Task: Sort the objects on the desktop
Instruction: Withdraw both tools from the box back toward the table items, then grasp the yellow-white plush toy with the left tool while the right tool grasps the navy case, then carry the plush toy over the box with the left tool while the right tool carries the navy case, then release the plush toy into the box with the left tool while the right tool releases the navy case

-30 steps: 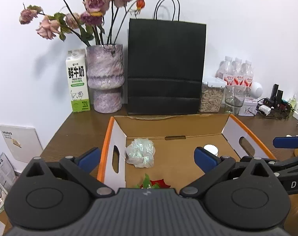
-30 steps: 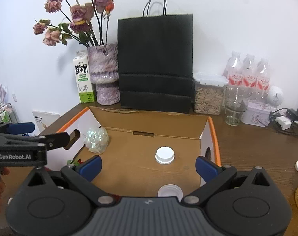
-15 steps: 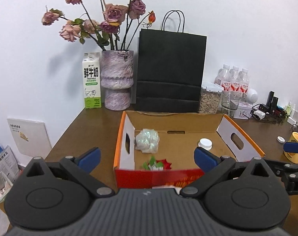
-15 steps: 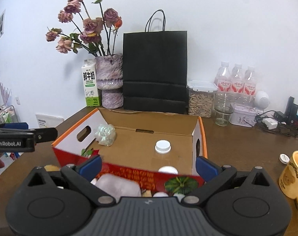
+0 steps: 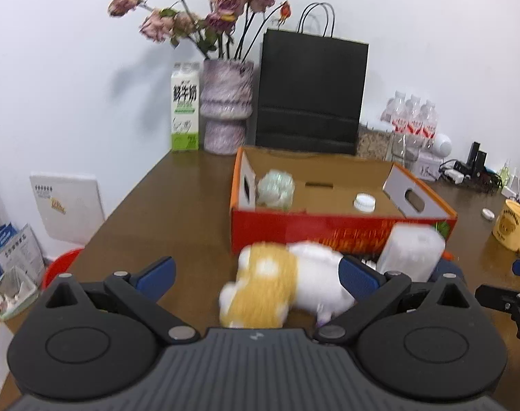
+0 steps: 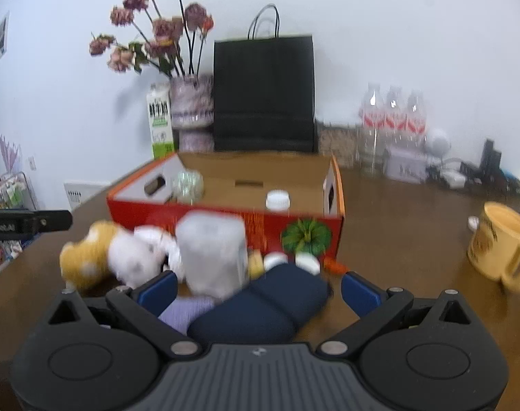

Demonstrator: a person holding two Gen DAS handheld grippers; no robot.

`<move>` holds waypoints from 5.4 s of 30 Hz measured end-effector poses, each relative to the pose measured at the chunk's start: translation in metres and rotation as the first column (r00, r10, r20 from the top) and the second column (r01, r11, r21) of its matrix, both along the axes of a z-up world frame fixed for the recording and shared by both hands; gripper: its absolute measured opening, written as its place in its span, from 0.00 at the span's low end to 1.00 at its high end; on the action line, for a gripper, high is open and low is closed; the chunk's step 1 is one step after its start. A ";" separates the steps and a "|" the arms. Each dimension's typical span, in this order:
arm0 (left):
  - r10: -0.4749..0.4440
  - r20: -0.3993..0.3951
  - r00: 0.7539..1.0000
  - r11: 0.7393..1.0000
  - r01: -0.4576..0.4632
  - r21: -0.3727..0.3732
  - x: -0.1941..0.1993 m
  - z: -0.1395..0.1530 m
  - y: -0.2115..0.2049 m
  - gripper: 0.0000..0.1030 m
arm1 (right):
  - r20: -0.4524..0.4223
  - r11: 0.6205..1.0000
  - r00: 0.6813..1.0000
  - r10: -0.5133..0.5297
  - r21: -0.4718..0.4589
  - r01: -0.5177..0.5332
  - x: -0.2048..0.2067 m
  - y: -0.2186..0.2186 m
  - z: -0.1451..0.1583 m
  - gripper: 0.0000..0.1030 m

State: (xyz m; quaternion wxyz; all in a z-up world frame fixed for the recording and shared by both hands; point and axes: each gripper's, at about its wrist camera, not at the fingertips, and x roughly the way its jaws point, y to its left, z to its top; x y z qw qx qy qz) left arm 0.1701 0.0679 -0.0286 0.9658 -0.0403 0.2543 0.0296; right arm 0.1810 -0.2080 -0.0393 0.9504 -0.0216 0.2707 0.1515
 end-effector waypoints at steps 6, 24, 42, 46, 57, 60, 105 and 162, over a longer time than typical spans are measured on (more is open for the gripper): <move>-0.005 -0.041 0.999 1.000 0.006 0.017 -0.011 -0.019 0.001 1.00 | -0.069 1.000 0.997 -0.017 -0.010 0.017 -0.011 0.000 -0.025 0.99; -0.043 -0.123 0.991 0.990 0.059 0.129 0.036 -0.040 -0.002 1.00 | -0.118 0.996 0.991 -0.066 -0.067 0.058 0.038 0.024 -0.032 0.99; -0.035 -0.176 0.984 0.989 0.060 0.138 0.063 -0.056 -0.003 0.99 | -0.244 0.995 0.966 -0.084 -0.078 0.067 0.077 0.009 -0.048 0.89; -0.043 -0.184 0.982 0.989 0.068 0.131 0.065 -0.058 -0.004 0.94 | -0.270 0.996 0.960 -0.072 -0.067 0.055 0.079 0.001 -0.054 0.80; -0.088 -0.191 0.978 0.991 0.105 0.081 0.068 -0.066 -0.005 0.55 | -0.209 0.996 0.977 -0.047 -0.088 0.029 0.071 0.002 -0.059 0.74; -0.092 -0.186 0.978 0.991 0.108 0.080 0.066 -0.067 -0.005 0.53 | -0.198 0.996 0.979 -0.041 -0.081 0.025 0.069 0.000 -0.059 0.72; -0.071 0.089 0.994 0.997 0.074 -0.035 0.105 0.020 -0.019 0.51 | 0.134 0.997 0.991 -0.002 0.071 -0.008 0.102 0.010 0.032 0.59; -0.037 0.027 0.999 0.998 0.035 0.057 0.202 -0.001 -0.039 1.00 | 0.053 0.998 0.997 0.060 -0.032 -0.058 0.215 0.047 0.015 1.00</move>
